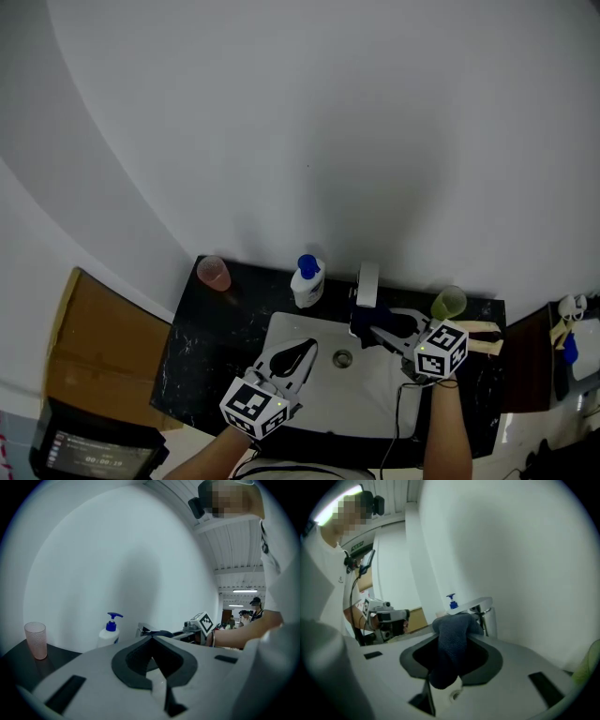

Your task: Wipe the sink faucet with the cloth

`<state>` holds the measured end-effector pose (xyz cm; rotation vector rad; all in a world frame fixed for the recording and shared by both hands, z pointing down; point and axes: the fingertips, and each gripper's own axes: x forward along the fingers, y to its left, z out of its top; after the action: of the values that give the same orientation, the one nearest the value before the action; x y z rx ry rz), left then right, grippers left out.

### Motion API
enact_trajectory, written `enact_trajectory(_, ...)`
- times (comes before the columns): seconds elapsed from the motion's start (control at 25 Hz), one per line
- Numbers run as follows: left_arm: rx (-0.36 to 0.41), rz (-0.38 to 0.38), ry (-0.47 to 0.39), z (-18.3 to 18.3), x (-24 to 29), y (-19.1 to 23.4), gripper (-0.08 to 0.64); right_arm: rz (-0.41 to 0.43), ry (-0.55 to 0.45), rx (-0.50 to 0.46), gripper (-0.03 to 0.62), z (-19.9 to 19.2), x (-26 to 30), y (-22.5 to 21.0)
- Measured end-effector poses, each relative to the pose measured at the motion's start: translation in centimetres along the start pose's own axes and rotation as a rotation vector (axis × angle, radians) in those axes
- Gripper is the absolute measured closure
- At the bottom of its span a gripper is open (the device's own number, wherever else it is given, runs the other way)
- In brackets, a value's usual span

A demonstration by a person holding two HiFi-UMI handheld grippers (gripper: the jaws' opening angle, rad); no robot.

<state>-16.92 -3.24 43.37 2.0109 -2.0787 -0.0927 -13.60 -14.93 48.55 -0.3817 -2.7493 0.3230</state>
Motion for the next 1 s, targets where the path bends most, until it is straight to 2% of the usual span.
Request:
enact_trajectory(0.08,0.0,0.008,0.006,0.1,-0.2,0.2,0.559,-0.064,-0.006,0.033,0.463,0.2,0.7,-1.8)
enact_trajectory(0.2,0.0,0.011,0.007,-0.1,-0.4,0.4,0.56,-0.058,-0.049,0.138,0.463,1.2,2.1,-3.3)
enact_trajectory(0.28,-0.001,0.011,0.006,-0.1,-0.4,0.4,0.56,-0.002,-0.09,0.182,0.462,1.7,2.5,-3.2)
enact_trajectory(0.48,0.0,0.009,0.007,-0.1,0.0,0.3,0.56,0.18,-0.135,0.152,0.463,1.3,1.2,0.6)
enact_trajectory(0.6,-0.002,0.006,0.005,-0.1,0.1,0.1,0.56,0.256,-0.171,0.199,0.463,0.9,0.0,2.4)
enact_trajectory(0.68,0.0,0.006,0.004,0.0,0.0,0.2,0.56,0.215,-0.187,0.241,0.463,0.4,-0.1,1.4)
enact_trajectory(0.84,0.0,0.01,0.006,-0.1,-0.3,0.3,0.56,0.043,-0.206,0.257,0.463,0.8,0.6,-2.5)
enact_trajectory(0.92,-0.003,0.012,0.009,-0.2,-0.2,0.4,0.56,0.029,-0.217,0.248,0.463,1.2,1.3,-3.4)
enact_trajectory(1.0,-0.005,0.013,0.011,-0.2,-0.1,0.3,0.56,0.061,-0.24,0.258,0.462,1.5,1.4,-3.3)
